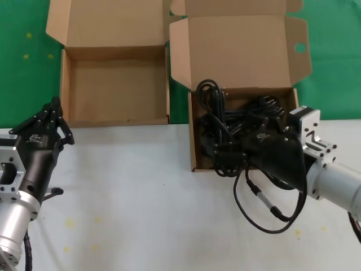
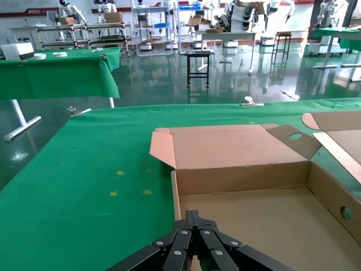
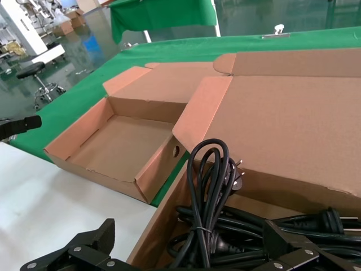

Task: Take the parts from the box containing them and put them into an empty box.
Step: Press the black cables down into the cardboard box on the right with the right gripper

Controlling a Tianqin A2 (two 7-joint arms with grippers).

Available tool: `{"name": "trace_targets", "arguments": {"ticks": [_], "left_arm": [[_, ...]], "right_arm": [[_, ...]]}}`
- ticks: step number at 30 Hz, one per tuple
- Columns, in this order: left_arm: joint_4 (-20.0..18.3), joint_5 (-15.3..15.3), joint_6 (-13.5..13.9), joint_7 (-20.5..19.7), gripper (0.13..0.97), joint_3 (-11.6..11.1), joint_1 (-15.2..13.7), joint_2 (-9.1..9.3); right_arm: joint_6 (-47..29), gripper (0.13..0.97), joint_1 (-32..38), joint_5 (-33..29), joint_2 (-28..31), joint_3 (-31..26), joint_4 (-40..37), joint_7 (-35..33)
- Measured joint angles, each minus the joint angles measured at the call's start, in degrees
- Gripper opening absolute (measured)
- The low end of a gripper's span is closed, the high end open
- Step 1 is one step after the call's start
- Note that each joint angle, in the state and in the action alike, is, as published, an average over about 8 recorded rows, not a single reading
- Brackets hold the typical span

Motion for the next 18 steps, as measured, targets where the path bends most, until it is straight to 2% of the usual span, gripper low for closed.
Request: {"name": "trace_targets", "arguments": {"ticks": [4,13,18], "left_arm": [[0.0,0.0,0.0,0.0,0.144,0.0,0.0,0.0],[0.0,0.0,0.0,0.0,0.144,0.0,0.0,0.0],[0.0,0.0,0.0,0.0,0.144,0.0,0.0,0.0]], "right_arm": [[0.1,0.932,0.1,0.0,-0.6,0.0,-0.6,0.0],[0.7,0.832,0.4,0.0,-1.8,0.0,-1.5,-0.3],[1.4,0.729,0.4,0.0,-2.4,0.0,-2.1,-0.8]]}}
